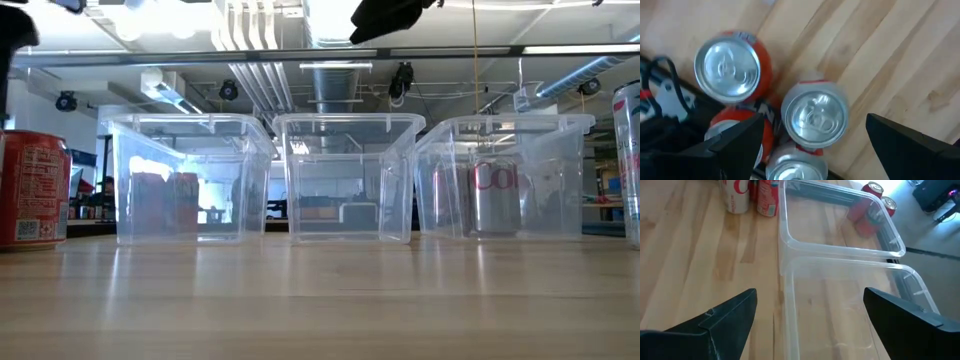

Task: Sort soda cans
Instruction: Put the right red-silver soda can into the right transparent bin

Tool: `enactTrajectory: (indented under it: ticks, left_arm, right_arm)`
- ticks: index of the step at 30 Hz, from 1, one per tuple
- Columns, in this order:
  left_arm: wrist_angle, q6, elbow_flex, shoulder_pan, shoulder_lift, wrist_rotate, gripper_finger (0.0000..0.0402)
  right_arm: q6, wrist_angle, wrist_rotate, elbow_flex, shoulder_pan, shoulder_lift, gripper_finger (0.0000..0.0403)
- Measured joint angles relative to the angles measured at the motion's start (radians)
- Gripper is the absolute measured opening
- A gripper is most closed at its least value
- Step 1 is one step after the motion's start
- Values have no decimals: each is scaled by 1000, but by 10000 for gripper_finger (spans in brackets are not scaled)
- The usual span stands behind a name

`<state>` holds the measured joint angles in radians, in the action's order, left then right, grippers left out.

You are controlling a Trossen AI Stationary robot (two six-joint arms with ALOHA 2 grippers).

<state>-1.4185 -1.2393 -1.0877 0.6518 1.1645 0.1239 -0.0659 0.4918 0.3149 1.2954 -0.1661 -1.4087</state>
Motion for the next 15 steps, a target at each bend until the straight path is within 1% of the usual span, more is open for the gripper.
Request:
enactTrajectory:
  ticks: [3, 6, 8, 11, 15]
  left_arm:
    - [0, -51, 27, 0, -16, -45, 334]
    - [4, -60, 41, 2, -6, -63, 334]
    - [4, -52, 50, 2, 12, -66, 334]
    - [9, -39, 69, 1, 39, -100, 334]
    - [76, 30, 90, 2, 73, -102, 334]
  right_arm:
    - [14, 1, 0, 0, 0, -1, 361]
    - [16, -4, 0, 0, 0, -1, 361]
    - [18, -9, 0, 0, 0, -1, 361]
    - [38, -12, 0, 0, 0, -1, 361]
    - [44, -17, 0, 0, 0, -1, 361]
